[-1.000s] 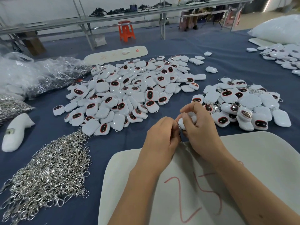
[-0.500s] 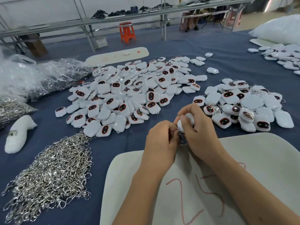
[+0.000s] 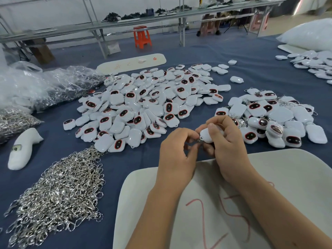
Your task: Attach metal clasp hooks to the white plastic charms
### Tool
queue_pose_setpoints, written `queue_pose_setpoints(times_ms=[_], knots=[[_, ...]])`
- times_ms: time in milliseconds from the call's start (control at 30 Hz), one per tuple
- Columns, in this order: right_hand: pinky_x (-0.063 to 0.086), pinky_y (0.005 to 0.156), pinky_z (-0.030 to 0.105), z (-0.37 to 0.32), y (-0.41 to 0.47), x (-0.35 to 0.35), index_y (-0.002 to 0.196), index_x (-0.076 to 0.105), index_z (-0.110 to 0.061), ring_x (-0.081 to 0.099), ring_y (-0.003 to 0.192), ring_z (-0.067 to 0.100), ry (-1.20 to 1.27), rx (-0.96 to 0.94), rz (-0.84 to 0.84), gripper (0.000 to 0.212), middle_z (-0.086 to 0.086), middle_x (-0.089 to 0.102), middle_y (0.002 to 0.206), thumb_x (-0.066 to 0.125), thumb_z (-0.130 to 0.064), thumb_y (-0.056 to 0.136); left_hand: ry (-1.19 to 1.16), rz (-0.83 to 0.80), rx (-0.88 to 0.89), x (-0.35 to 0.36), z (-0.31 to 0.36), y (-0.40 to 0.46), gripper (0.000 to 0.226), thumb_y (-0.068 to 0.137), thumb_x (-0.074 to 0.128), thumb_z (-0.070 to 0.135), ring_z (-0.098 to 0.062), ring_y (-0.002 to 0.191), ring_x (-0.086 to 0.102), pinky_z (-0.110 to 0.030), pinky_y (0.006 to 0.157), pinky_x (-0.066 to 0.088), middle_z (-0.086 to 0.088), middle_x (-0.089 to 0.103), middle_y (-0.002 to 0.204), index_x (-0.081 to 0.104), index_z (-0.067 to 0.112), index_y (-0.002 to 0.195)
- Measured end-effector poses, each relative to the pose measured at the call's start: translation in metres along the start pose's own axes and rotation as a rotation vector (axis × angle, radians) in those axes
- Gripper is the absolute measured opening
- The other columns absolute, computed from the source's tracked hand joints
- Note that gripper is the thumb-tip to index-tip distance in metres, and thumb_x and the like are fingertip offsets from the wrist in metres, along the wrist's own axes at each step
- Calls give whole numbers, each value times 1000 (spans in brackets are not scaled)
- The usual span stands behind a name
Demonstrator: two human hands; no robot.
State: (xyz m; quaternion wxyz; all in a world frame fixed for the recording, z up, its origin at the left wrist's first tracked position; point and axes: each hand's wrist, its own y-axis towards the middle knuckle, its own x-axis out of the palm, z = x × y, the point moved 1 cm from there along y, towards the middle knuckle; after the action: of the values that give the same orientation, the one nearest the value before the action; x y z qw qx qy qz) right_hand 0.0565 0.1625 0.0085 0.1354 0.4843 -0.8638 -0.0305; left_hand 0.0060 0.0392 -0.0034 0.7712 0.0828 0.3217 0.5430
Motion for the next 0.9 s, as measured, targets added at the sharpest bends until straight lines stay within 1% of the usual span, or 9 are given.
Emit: queue_pose_setpoints(times_ms=[133,200,300,367,433,600,700,767,900], knots=[[40,44,23,2,1,-1,103,54,-14,42,46,13,6,9,-24,13,7,75,90,45,-7,110,15,17,3,-2,-1,1,16,87,72,11,-10,88,64,-29,76,52,14,68,87,68,27,89],[40,45,24,4,1,-3,105,54,-16,43,46,15,-33,5,-37,13,4,75,91,45,-9,110,35,16,26,-3,-1,1,15,86,74,11,-12,88,63,-30,74,52,13,66,87,68,24,87],[43,47,25,8,2,-6,104,58,-27,51,49,12,-221,-44,-52,13,0,72,86,48,-19,108,62,21,62,-5,-1,1,15,83,76,7,-14,89,61,-24,71,50,12,64,87,68,20,83],[45,49,21,9,2,-7,103,59,-30,55,51,7,-340,-97,-65,15,-6,68,78,50,-19,109,53,7,31,-6,-2,2,17,83,77,6,-13,87,62,-27,72,51,11,66,87,69,20,83],[46,51,19,8,3,-9,103,60,-30,56,56,6,-384,-130,-66,15,-10,65,76,54,-16,107,34,0,-6,-7,-3,2,17,83,78,7,-12,84,64,-30,71,51,12,68,84,69,22,81],[52,57,23,3,4,-13,110,64,-25,60,61,11,-256,-110,-94,18,4,71,89,71,-12,98,25,-45,-44,-13,-6,4,8,84,75,17,-14,76,64,-33,70,50,10,67,75,70,20,79],[54,68,20,2,6,-14,108,69,-18,64,74,5,-246,-114,-153,17,-3,74,88,75,-10,94,-29,-68,-105,-16,-7,4,8,82,73,20,-14,73,63,-28,66,49,10,68,73,70,22,76],[53,72,19,3,7,-15,104,71,-17,64,76,3,-249,-105,-183,14,-8,74,86,75,-9,94,-52,-88,-137,-17,-8,3,10,83,74,17,-14,72,63,-26,65,49,10,69,74,70,23,76],[49,64,19,6,7,-15,99,70,-20,58,67,5,-258,-127,-148,11,-11,67,78,74,-10,96,-118,-82,-181,-18,-7,2,15,86,75,9,-14,73,65,-28,70,53,8,70,74,71,21,78]])
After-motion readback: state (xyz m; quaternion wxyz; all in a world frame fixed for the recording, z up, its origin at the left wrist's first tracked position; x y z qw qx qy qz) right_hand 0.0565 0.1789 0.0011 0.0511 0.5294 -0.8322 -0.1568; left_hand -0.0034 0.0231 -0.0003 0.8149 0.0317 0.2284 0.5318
